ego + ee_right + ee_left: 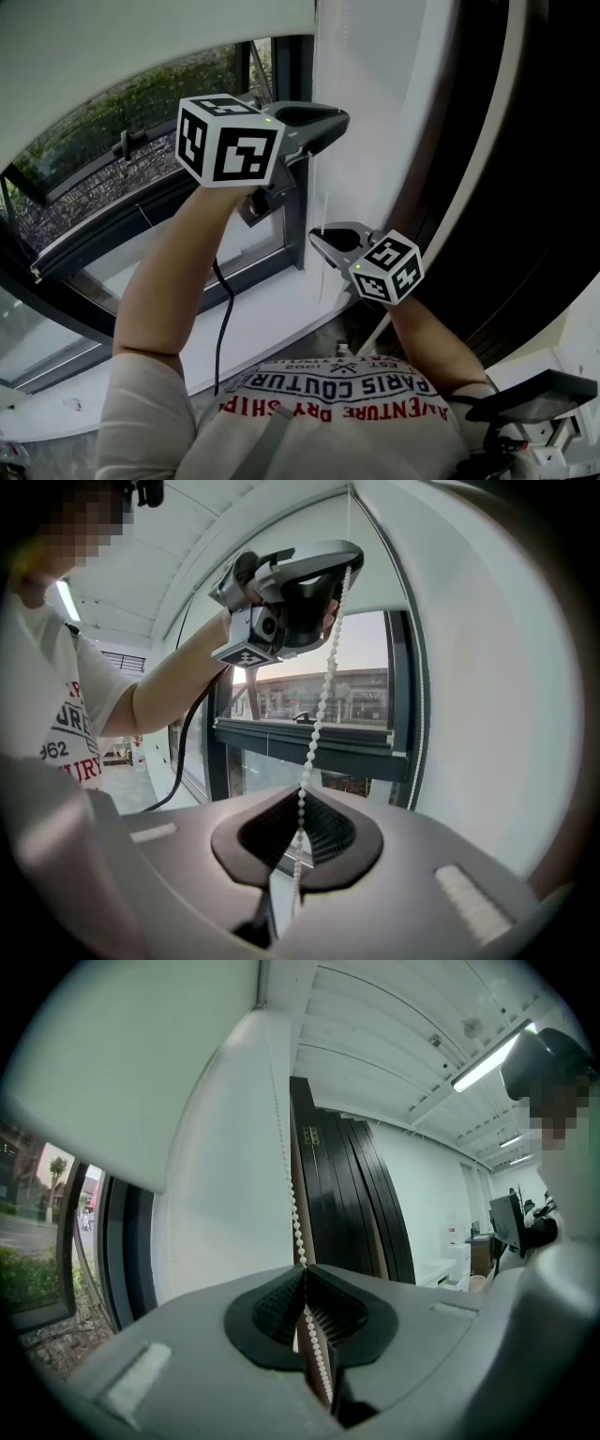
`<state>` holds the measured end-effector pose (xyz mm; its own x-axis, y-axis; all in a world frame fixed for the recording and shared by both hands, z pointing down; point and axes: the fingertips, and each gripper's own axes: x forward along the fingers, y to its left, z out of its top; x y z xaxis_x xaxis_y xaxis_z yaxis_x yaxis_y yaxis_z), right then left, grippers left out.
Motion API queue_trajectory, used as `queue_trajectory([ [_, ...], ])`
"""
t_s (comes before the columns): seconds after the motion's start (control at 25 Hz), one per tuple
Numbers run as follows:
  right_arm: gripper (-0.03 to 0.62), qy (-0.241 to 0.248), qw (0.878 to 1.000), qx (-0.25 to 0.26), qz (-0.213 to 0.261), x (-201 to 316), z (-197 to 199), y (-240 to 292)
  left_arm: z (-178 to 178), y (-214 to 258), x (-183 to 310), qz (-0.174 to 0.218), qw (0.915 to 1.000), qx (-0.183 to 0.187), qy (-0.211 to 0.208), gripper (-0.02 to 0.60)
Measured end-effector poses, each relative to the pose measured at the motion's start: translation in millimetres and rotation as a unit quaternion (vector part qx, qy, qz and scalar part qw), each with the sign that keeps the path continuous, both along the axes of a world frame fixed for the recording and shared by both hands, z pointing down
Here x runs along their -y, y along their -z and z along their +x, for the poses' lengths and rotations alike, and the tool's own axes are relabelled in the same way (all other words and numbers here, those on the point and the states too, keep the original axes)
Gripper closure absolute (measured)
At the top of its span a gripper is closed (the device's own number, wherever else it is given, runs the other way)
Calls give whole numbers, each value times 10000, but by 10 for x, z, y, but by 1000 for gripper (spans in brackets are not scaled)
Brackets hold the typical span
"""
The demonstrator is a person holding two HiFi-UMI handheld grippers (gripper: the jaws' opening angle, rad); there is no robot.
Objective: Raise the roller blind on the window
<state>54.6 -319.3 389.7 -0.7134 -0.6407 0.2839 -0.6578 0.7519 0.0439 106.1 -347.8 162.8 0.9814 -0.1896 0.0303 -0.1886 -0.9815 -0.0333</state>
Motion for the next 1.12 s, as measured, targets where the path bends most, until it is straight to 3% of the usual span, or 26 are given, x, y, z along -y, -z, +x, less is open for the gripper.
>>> queue_trajectory([
  [0.16, 588, -9, 9992, -65, -386, -16, 31, -373, 57, -380, 53, -104, 9994, 300, 121, 572],
  [0.4, 588, -45, 9953, -241, -934, -53, 70, -938, 77, -943, 77, -282, 9984, 296, 394, 572],
  [0.48, 591, 210, 9871, -874, -1321, -174, 47, -1344, 79, -1044, 73, -209, 9980, 298, 520, 572],
  [0.56, 591, 573, 9667, -1856, -1665, -408, 40, -1995, 70, -1058, 68, -97, 9977, 261, 621, 572],
  [0.6, 591, 664, 9584, -2109, -1803, -523, 48, -2287, 66, -1054, 47, -91, 9978, 248, 609, 572],
  [0.76, 589, 686, 9517, -1703, -2463, -758, 28, -2720, 39, -1057, -3, 221, 9962, 448, 713, 573],
  [0.88, 589, 677, 9569, -1565, -2353, -693, 41, -2658, 49, -1052, 10, 86, 9973, 398, 616, 572],
  [1.0, 589, 549, 9661, -1117, -2264, -575, 69, -2462, 31, -1063, 26, 55, 9973, 394, 620, 572],
  [1.12, 531, 488, 9732, -668, -2148, -450, 131, -2138, 17, -1062, 26, 83, 9972, 419, 606, 573],
])
